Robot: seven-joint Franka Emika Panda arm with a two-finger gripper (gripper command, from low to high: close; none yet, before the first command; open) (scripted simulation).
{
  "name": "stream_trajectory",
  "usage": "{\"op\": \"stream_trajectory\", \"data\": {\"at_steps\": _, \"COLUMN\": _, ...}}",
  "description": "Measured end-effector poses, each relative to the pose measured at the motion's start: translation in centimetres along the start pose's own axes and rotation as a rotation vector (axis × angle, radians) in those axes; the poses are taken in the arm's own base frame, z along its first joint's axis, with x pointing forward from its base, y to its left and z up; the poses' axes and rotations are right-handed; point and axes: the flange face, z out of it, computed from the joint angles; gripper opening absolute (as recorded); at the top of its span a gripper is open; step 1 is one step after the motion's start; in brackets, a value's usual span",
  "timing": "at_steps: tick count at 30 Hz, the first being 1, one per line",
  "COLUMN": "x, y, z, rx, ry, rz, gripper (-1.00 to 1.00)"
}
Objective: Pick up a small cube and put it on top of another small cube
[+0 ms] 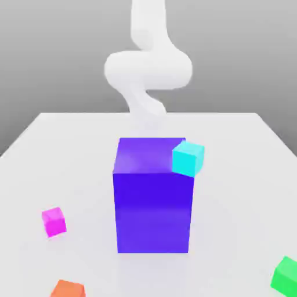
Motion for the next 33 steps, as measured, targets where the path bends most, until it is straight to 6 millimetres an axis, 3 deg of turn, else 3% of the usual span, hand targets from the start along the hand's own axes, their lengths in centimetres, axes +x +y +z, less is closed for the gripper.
{"op": "stream_trajectory", "data": {"at_steps": 5, "x": 1.9, "y": 7.3, "z": 12.1, "rx": -0.207, "ry": -0.033, "rz": 0.192, "gripper": 0.0}}
{"op": "stream_trajectory", "data": {"at_steps": 10, "x": 1.7, "y": 17.3, "z": 21.1, "rx": -0.386, "ry": -0.075, "rz": 0.391, "gripper": 0.0}}
{"op": "stream_trajectory", "data": {"at_steps": 15, "x": -1.0, "y": 28.4, "z": 27.3, "rx": -0.544, "ry": -0.128, "rz": 0.603, "gripper": 0.0}}
{"op": "stream_trajectory", "data": {"at_steps": 20, "x": -6.2, "y": 39.2, "z": 30.5, "rx": -0.683, "ry": -0.189, "rz": 0.841, "gripper": 0.0}}
{"op": "stream_trajectory", "data": {"at_steps": 22, "x": -7.9, "y": 41.2, "z": 31.8, "rx": -0.706, "ry": -0.206, "rz": 0.878, "gripper": 0.0}}
{"op": "stream_trajectory", "data": {"at_steps": 27, "x": -10.5, "y": 43.8, "z": 35.3, "rx": -0.714, "ry": -0.211, "rz": 0.888, "gripper": 0.0}}
{"op": "stream_trajectory", "data": {"at_steps": 28, "x": -10.9, "y": 44.2, "z": 35.9, "rx": -0.715, "ry": -0.211, "rz": 0.888, "gripper": -1.0}}
{"op": "stream_trajectory", "data": {"at_steps": 33, "x": -10.9, "y": 44.2, "z": 35.9, "rx": -0.715, "ry": -0.21, "rz": 0.887, "gripper": -1.0}}
